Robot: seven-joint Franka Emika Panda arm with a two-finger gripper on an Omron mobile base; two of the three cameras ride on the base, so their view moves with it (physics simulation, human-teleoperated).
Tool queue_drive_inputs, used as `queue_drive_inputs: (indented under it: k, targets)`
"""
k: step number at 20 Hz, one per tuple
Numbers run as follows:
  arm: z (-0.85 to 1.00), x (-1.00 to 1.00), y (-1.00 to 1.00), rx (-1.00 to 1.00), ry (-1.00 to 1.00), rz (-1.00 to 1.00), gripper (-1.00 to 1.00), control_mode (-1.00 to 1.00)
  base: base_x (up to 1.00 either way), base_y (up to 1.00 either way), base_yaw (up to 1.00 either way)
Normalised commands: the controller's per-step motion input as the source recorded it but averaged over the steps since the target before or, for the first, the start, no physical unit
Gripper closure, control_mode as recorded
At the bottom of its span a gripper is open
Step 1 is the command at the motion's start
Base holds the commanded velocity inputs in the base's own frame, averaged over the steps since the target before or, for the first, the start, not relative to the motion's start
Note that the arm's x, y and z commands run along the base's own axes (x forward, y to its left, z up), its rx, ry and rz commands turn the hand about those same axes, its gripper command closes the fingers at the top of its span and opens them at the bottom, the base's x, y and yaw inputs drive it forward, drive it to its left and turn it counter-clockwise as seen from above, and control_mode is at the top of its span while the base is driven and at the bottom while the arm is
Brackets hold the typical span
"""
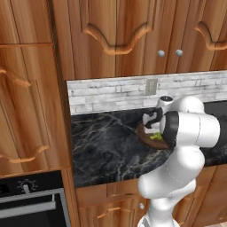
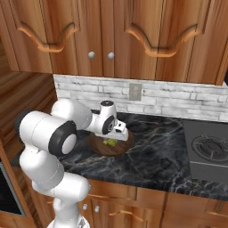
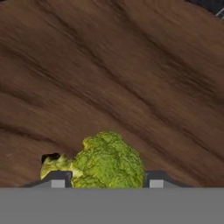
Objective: Place the fish on the plate and place the broccoli on the same plate.
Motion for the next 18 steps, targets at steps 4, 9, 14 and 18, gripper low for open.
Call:
queue_drive_inputs:
  k: [4,9,14,18]
  targets:
    - [0.57,-0.24,-0.07,0.07,-0.15,0.00,1.00,-1.00,0.00,0.00,0.00]
    - [0.95,-0.59,-0.01,0.04,-0.09,0.00,1.00,-1.00,0.00,0.00,0.00]
    - [1.00,-0.90,0.00,0.01,0.00,0.00,1.00,-1.00,0.00,0.00,0.00]
    - [0.60,-1.00,-0.06,0.02,0.00,-0.01,1.00,-1.00,0.00,0.00,0.00]
